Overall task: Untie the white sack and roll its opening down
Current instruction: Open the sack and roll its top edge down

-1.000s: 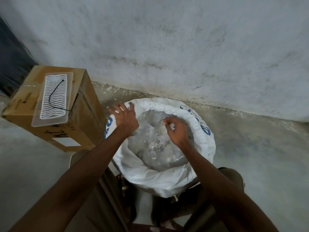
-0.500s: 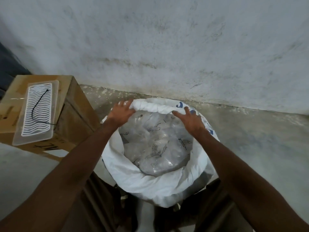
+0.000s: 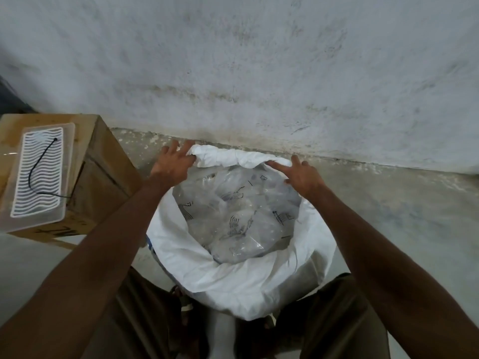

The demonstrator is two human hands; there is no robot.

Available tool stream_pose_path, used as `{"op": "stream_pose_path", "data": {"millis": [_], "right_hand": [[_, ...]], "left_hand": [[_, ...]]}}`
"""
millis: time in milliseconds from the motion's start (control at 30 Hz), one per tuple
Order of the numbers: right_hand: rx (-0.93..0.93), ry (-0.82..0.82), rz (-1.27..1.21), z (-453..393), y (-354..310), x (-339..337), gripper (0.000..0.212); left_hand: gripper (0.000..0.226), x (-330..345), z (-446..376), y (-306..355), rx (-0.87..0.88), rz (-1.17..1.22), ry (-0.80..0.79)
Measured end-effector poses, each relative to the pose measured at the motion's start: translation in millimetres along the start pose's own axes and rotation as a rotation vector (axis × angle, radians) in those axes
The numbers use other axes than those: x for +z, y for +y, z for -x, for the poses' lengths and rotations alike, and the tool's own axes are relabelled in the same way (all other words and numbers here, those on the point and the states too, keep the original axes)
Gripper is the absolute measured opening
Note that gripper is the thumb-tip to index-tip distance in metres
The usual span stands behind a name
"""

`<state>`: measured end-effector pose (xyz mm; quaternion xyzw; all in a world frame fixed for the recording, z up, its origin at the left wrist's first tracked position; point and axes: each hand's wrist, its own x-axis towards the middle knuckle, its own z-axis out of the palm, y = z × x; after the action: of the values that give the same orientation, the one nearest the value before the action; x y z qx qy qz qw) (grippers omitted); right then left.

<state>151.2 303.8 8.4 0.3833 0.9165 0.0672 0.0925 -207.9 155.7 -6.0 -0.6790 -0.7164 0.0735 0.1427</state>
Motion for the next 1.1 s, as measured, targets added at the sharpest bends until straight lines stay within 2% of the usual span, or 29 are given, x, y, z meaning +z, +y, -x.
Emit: {"op": "stream_pose_path", "data": {"millis": [67,133,233,333,400,500,600,667,733,800,867,900,1033,1100], "right_hand": [[0.001,-0.075,-0.307,-0.4,-12.4,9.6,0.07],[-0.036,-0.058,-0.526,-0.9,-20.3,17.1,0.049],[0.011,0.024,-0.719,-0.9,-18.8,19.7,0.037],[0.096,0.108,-0.896,3.2,-5.8,9.7,0.037],[0.151,0.078,-0.972,2.1,7.0,5.4,0.032],[0.257,-0.045,-1.103,-4.1,20.2,4.5,0.007],[0.393,-0.149,-1.152,-9.8,21.6,10.2,0.022],[0.54,-0.154,-0.948,-9.5,12.5,12.1,0.05],[0.732,-0.103,-0.672,-1.2,-3.8,11.1,0.071],[0.85,-0.059,-0.523,10.1,-21.2,6.3,0.082],[0.865,-0.084,-0.57,16.6,-29.8,11.1,0.084],[0.843,-0.108,-0.642,17.5,-30.0,16.1,0.085],[0.734,-0.256,-1.075,22.4,-6.8,14.8,0.098],[0.729,-0.293,-1.111,32.8,5.0,8.8,0.107]], "left_hand": [[0.02,-2.8,-1.0,15.7,-0.033,0.024,-0.104],[0.02,-7.3,-4.4,26.0,-0.003,0.087,-0.109],[0.032,-13.6,-10.0,29.2,0.019,0.338,-0.039],[0.045,-16.0,-11.2,23.5,-0.062,0.52,-0.054],[0.047,-15.6,-15.7,19.8,-0.117,0.662,-0.097],[0.038,-19.1,-36.2,13.1,-0.233,0.982,-0.206],[0.042,-17.1,-48.7,12.5,-0.362,0.988,-0.438],[0.041,-19.0,-48.7,18.7,-0.391,0.937,-0.396],[0.045,-22.6,-42.6,27.4,-0.401,0.72,-0.36],[0.067,-21.9,-32.5,30.9,-0.536,0.525,-0.388],[0.083,-10.5,-21.5,30.2,-0.716,0.66,-0.397],[0.086,-3.2,-15.0,28.4,-0.75,0.774,-0.396],[0.077,-2.2,9.5,20.4,-0.737,1.037,-0.438],[0.078,-10.7,18.6,17.2,-0.713,1.118,-0.492]]}}
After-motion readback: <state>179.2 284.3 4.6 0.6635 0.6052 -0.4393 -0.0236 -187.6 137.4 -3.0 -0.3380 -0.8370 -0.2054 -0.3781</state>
